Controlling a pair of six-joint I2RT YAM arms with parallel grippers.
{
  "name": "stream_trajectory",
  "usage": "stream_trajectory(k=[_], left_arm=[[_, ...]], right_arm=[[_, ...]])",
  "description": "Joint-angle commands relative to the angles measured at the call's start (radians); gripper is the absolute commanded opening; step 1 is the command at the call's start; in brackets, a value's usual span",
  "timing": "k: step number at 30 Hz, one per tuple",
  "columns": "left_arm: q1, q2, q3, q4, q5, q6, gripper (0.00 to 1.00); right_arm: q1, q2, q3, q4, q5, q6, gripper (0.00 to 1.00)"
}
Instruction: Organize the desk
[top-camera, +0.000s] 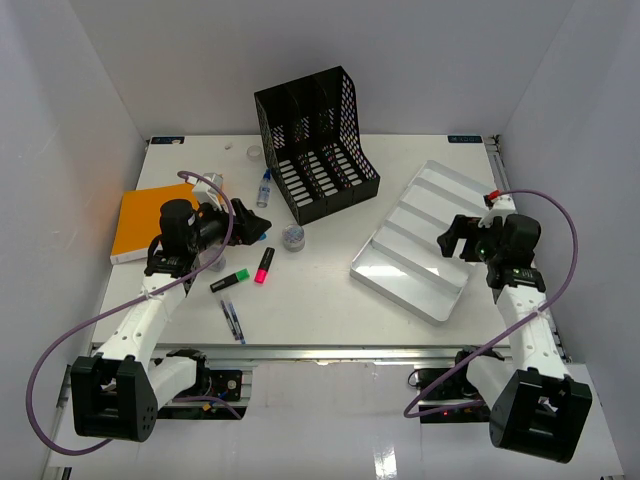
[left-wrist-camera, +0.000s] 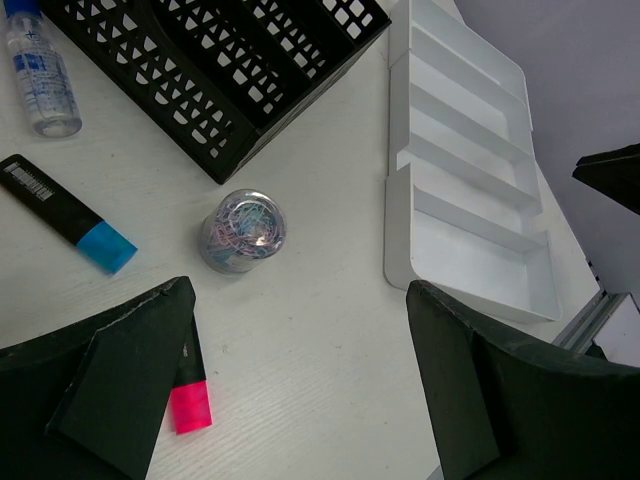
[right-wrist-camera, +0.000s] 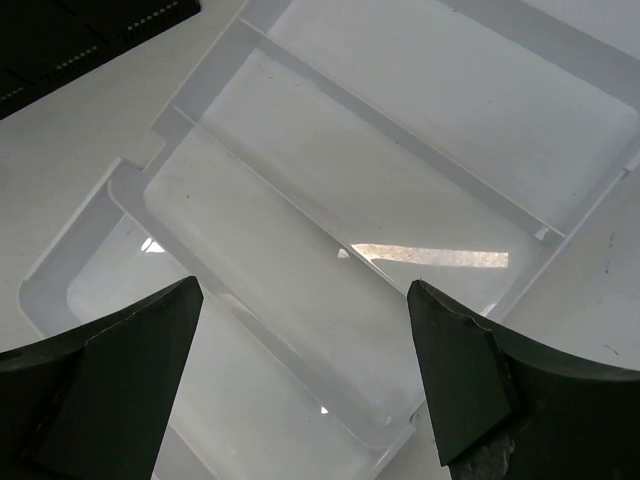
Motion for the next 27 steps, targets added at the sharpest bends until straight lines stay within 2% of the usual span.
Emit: stream_trajectory(k=[1, 4, 5, 7, 9, 12, 14, 18, 22, 27], left_arm=[[0.0, -0.016, 0.0, 0.015, 0.028, 0.01, 0.98], [0.0, -0.015, -0.001, 0.015, 0.028, 0.01, 0.98], [0.0, -0.015, 0.0, 0.015, 0.028, 0.01, 0.98], [0.0, -0.018, 0.0, 0.015, 0.028, 0.01, 0.98], [0.0, -0.021, -0.001, 0.014, 0.022, 0.012, 0.98], [0.0, -0.021, -0.001, 0.012, 0.01, 0.017, 0.98], [0.0, -0.02, -0.001, 0.007, 0.001, 0.021, 0.98], [0.0, -0.016, 0.001, -0.006, -0.037, 0.04, 0.98], [0.0, -0.008, 0.0, -0.01, -0.059, 0.048, 0.98], [0.0, 0.001, 0.008, -0.017, -0.074, 0.057, 0.98]], right_arm=[[-0.005, -0.025, 0.028, 0.027, -0.254, -0.081, 0.9], [0.006, -0.008, 0.044, -0.015, -0.582, -0.296, 0.9], [0.019, 0.006, 0.057, -0.061, -0.619, -0.337, 0.9], [0.099, 0.043, 0.121, -0.117, -0.56, -0.419, 0.9], [0.28, 0.084, 0.205, -0.233, -0.396, -0.501, 0.9], [0.496, 0.205, 0.284, -0.345, -0.294, -0.606, 0.9], [0.568, 0.292, 0.337, -0.385, -0.249, -0.641, 0.9], [0.706, 0.424, 0.414, -0.328, -0.167, -0.559, 0.9], [0.787, 0.592, 0.55, -0.299, -0.101, -0.438, 0.92], [0.894, 0.745, 0.696, -0.234, 0.048, -0.187, 0.91]])
